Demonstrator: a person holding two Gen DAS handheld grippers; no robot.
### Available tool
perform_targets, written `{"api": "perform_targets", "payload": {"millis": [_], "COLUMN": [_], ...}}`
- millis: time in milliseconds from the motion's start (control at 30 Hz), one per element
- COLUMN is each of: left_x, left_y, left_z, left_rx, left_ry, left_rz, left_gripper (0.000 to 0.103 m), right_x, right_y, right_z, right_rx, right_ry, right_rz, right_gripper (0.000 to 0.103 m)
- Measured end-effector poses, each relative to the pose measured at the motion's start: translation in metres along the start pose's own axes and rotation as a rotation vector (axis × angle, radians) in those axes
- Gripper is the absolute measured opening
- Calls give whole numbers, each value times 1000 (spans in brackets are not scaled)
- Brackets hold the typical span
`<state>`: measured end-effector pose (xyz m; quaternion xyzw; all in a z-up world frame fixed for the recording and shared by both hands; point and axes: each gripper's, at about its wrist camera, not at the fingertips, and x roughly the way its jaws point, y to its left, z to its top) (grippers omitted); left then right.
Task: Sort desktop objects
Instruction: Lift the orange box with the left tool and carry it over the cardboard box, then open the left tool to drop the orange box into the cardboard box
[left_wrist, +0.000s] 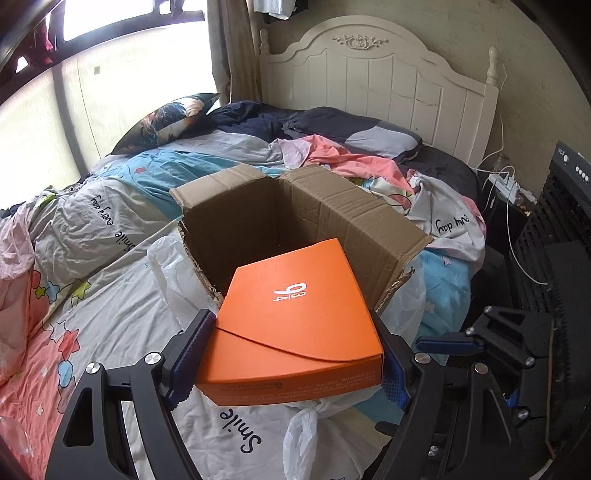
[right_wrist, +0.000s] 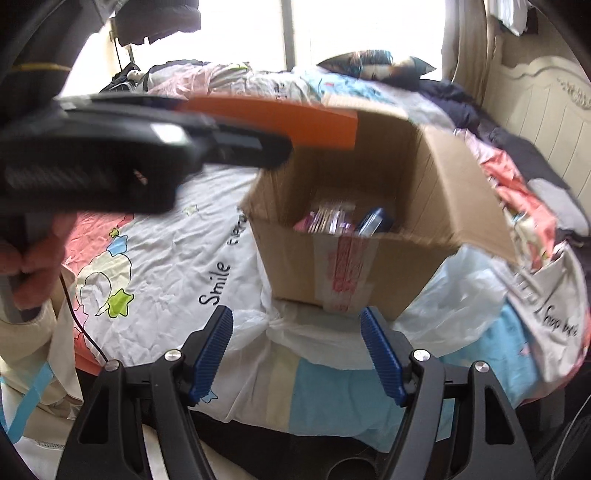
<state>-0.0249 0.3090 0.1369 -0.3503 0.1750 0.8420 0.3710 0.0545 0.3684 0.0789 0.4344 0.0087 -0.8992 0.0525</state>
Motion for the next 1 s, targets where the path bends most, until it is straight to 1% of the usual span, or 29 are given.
{"api": "perform_targets", "payload": {"millis": [200,333,500,567,600,633,667,733,933,1000], "left_x": [8,18,35,41,44,46,47,48,46,45], "left_y": [-5,-5,-4,-4,-3,-3,-2,-2,3,8], "left_z": [3,6,7,8,8,8,8,7,2,-2], "left_rx": [13,12,9,7,6,2,-1,1,6,-12], "left_ry": [11,26,62,77,83,85,85,81,80,94], "left_rz": [-3,-12,-6,-4,-1,15,32,62,95,89], "left_gripper": [81,81,81,84,88,101,103,103,103,103], "right_x": [-5,-5,-3,-1,-1,0,1,2,4,5], "right_y": [1,-7,-18,-20,-20,-20,-19,-19,-16,-14], "right_z": [10,18,25,26,26,26,25,25,24,24], "right_rx": [-29,-21,2,7,7,8,7,5,6,4], "right_ry": [-7,-4,1,3,5,6,8,13,18,18], "right_rz": [-22,-44,-55,-53,-52,-52,-52,-52,-46,-41], "right_gripper": [68,68,68,68,68,68,68,68,68,68]}}
